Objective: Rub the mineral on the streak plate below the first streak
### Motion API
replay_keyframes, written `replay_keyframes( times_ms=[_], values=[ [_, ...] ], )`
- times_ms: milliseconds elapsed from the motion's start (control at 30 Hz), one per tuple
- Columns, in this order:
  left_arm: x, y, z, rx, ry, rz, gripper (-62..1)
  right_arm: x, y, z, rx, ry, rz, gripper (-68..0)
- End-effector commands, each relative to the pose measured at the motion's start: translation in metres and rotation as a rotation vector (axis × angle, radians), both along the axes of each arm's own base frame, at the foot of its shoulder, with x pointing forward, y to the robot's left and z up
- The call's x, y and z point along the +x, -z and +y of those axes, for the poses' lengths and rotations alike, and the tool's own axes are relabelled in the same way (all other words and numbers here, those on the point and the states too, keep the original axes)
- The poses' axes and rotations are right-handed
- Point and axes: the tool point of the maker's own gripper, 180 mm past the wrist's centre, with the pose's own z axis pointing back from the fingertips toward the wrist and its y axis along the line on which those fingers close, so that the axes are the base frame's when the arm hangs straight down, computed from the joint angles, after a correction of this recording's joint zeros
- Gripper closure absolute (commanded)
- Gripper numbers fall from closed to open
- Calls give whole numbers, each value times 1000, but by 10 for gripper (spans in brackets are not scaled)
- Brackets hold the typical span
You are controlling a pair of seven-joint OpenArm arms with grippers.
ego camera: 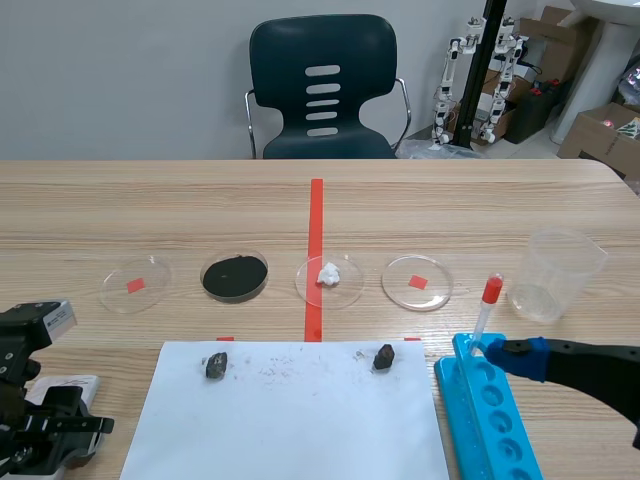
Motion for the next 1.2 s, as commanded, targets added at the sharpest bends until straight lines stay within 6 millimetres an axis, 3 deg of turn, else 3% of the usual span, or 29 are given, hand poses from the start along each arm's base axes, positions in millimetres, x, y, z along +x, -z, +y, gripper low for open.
replay_keyframes(
  times_ms=[0,400,667,833,1033,1167],
  values=[
    [0,0,11,48,-18,5,-100,5,-11,1,24,8,-32,-606],
    [-15,-2,72,356,-98,93,-100,5,-11,1,24,8,-32,-606],
    [-19,-8,92,463,-115,110,-100,5,-11,1,24,8,-32,-606],
    [-19,-6,89,441,-115,112,-100,5,-11,1,24,8,-32,-606],
    [-11,0,44,192,-73,79,-100,5,-11,1,24,8,-32,-606],
    [-11,-1,44,186,-64,79,-100,5,-11,1,24,8,-32,-606]
  ],
)
